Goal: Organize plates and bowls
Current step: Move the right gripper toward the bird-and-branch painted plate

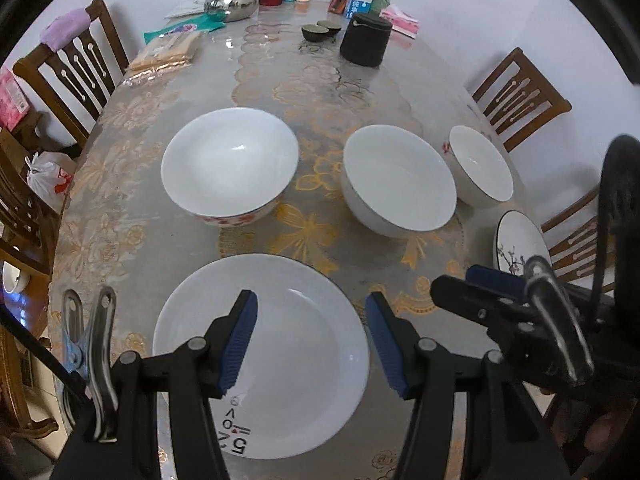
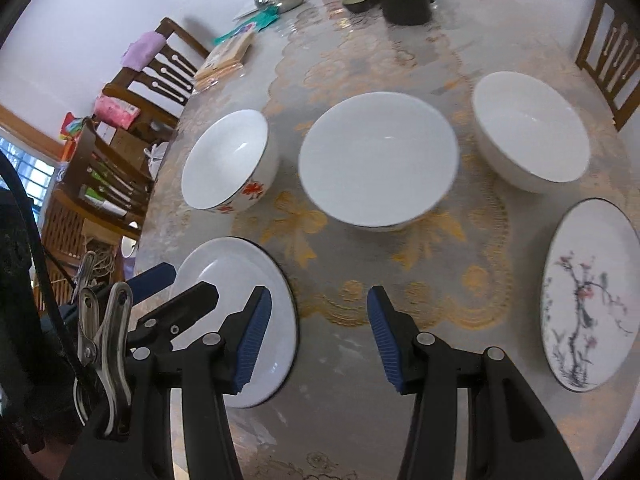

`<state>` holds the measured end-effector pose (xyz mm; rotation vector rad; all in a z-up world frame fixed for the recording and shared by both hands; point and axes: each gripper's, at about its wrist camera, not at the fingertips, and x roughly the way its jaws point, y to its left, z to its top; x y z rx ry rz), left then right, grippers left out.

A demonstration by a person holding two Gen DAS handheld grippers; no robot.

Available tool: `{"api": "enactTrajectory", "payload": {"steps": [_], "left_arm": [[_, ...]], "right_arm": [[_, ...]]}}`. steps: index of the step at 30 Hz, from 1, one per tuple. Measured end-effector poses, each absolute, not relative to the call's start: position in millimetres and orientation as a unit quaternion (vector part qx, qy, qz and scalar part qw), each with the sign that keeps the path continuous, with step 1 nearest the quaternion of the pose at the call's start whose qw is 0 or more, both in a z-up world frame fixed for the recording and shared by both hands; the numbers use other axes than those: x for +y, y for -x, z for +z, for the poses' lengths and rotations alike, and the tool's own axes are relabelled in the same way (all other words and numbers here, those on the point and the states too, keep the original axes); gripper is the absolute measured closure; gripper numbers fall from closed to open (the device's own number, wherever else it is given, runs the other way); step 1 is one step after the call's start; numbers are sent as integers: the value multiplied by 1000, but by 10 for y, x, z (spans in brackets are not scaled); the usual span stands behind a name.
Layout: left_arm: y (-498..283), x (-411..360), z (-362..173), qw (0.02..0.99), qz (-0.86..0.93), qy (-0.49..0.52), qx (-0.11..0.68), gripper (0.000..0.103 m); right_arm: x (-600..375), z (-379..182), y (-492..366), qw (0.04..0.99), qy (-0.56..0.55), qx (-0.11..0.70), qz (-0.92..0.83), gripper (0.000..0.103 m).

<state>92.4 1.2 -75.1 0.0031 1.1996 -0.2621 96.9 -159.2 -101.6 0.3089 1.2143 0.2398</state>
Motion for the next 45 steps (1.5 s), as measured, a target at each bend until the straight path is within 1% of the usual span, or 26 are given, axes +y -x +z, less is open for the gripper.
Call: {"api": "enactTrajectory", "payload": {"steps": [11,24,45], "left_arm": [[-923,-309,-642,820,-136,-10,556,43],[-876,-981,-618,811,-176,-52,555,43],[-839,-1824,-670,797,-222,-102,553,43]], "right_arm": [[-1907,-833,-856,826,-122,545,77,52],[-2516,-769,-637,836,-122,534,27,52],[-3383,-744,-325,837,-167,520,-38,52]]}}
